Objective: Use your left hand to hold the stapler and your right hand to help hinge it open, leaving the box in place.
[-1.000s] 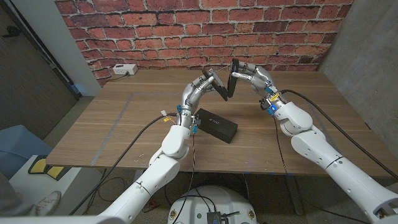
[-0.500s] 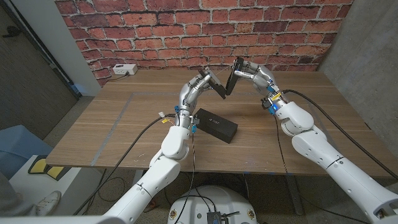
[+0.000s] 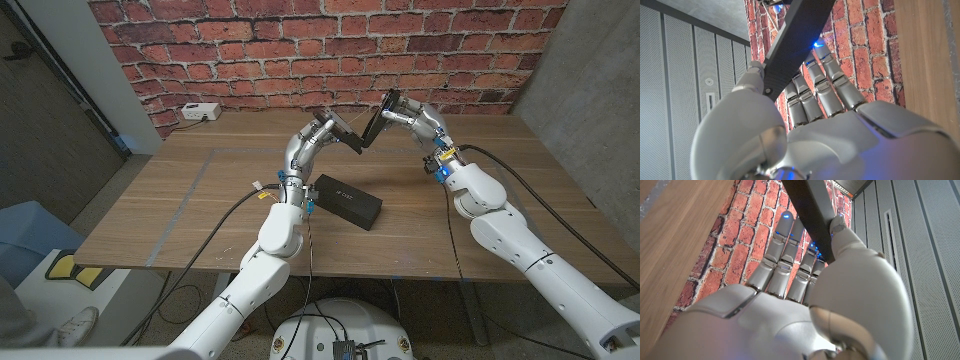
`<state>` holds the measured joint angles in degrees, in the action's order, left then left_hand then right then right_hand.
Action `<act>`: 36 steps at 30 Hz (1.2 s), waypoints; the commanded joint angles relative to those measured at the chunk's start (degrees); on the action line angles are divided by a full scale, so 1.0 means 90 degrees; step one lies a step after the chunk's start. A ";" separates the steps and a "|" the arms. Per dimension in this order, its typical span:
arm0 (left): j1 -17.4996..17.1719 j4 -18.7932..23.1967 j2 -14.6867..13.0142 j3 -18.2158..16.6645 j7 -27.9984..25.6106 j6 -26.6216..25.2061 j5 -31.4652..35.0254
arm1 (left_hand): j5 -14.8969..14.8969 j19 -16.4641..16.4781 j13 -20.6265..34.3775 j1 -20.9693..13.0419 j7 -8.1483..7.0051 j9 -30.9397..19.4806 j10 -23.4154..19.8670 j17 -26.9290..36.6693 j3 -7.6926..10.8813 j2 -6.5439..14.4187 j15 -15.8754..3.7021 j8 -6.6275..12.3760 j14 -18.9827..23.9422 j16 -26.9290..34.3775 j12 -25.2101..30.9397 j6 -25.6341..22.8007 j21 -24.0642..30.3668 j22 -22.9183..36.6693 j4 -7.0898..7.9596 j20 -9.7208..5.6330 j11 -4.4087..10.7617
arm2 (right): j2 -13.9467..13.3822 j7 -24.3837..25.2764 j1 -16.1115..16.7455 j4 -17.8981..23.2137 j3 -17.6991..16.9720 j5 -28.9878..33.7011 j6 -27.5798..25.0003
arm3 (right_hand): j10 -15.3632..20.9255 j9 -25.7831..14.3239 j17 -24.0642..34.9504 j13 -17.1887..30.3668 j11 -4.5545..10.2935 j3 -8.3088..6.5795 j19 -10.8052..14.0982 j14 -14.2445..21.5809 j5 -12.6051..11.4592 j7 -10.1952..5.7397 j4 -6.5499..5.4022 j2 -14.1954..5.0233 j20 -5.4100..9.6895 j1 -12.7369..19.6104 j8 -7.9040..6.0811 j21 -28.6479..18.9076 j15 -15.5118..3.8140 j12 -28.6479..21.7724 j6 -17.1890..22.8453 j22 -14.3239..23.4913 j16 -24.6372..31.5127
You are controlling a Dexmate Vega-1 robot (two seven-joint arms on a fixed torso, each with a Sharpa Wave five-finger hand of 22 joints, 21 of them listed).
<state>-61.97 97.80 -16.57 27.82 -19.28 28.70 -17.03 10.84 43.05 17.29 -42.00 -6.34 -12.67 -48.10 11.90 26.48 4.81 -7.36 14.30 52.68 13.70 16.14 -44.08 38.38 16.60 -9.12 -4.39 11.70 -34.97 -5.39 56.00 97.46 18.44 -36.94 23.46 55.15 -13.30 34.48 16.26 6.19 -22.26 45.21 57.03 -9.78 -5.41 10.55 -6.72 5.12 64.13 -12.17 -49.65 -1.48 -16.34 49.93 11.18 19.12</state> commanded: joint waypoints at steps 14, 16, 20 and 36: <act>0.0062 -0.0271 0.0262 -0.0095 0.0200 0.0678 -0.0310 | 0.0030 -0.0038 0.0038 -0.0345 -0.0562 -0.0015 -0.0080 0.0001 0.0257 0.0507 -0.0696 -0.0024 -0.0013 -0.0049 0.0002 -0.0599 0.0084 0.0014 0.0227 -0.0572 0.0018 | 0.0116 0.0090 0.0085 -0.0030 -0.0120 -0.0341 -0.0086 | 0.0258 -0.0009 0.0436 0.2365 0.0207 -0.0258 -0.0036 0.0834 -0.0057 -0.0059 -0.0198 -0.0306 0.0727 -0.0223 -0.0017 -0.0114 -0.1333 -0.0010 0.0126 0.0006 0.0072; 0.0080 -0.0300 0.0272 -0.0081 0.0341 0.0763 -0.0461 | 0.0030 -0.0039 0.0039 -0.0344 -0.0561 -0.0016 -0.0081 -0.0001 0.0258 0.0508 -0.0696 -0.0025 -0.0011 -0.0050 0.0001 -0.0600 0.0090 0.0013 0.0227 -0.0573 0.0018 | 0.0118 0.0058 0.0090 -0.0028 -0.0126 -0.0415 -0.0120 | 0.0260 -0.0009 0.0440 0.2370 0.0205 -0.0259 -0.0042 0.0833 -0.0057 -0.0056 -0.0200 -0.0307 0.0728 -0.0224 -0.0017 -0.0119 -0.1331 -0.0012 0.0127 0.0006 0.0072; 0.0112 -0.0356 0.0294 -0.0059 0.0582 0.0882 -0.0727 | 0.0030 -0.0042 0.0040 -0.0344 -0.0566 -0.0017 -0.0085 -0.0004 0.0260 0.0506 -0.0697 -0.0028 -0.0012 -0.0055 -0.0001 -0.0598 0.0099 0.0011 0.0225 -0.0574 0.0018 | 0.0117 -0.0003 0.0081 -0.0038 -0.0116 -0.0485 -0.0164 | 0.0270 -0.0009 0.0451 0.2361 0.0196 -0.0264 -0.0045 0.0828 -0.0058 -0.0059 -0.0201 -0.0306 0.0727 -0.0227 -0.0016 -0.0137 -0.1329 -0.0005 0.0128 0.0005 0.0070; 0.0177 -0.0543 0.0352 -0.0073 0.1199 0.1168 -0.1365 | 0.0026 -0.0074 0.0047 -0.0337 -0.0590 -0.0022 -0.0067 -0.0019 0.0270 0.0498 -0.0698 -0.0041 -0.0028 -0.0085 -0.0029 -0.0608 0.0148 -0.0002 0.0217 -0.0576 0.0016 | 0.0150 -0.0253 -0.0013 -0.0095 -0.0114 -0.0919 -0.0450 | 0.0261 -0.0011 0.0490 0.2379 0.0208 -0.0279 -0.0082 0.0816 -0.0059 -0.0059 -0.0206 -0.0304 0.0727 -0.0241 -0.0012 -0.0191 -0.1330 0.0008 0.0125 0.0001 0.0063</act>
<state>-60.86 94.13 -13.93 27.12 -12.47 37.23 -25.30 10.80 42.55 17.51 -42.00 -7.48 -12.66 -48.06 11.56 26.50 4.81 -7.01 13.46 51.89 12.75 15.62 -45.02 39.44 16.48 -9.13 -4.29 11.71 -33.85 -6.42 56.29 96.86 17.47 -42.75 21.10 55.19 -13.30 38.64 16.25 6.15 -22.27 44.72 64.36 -9.78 -5.39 10.56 -6.71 5.01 64.13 -11.89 -51.08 -11.89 -15.99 49.95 11.20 19.68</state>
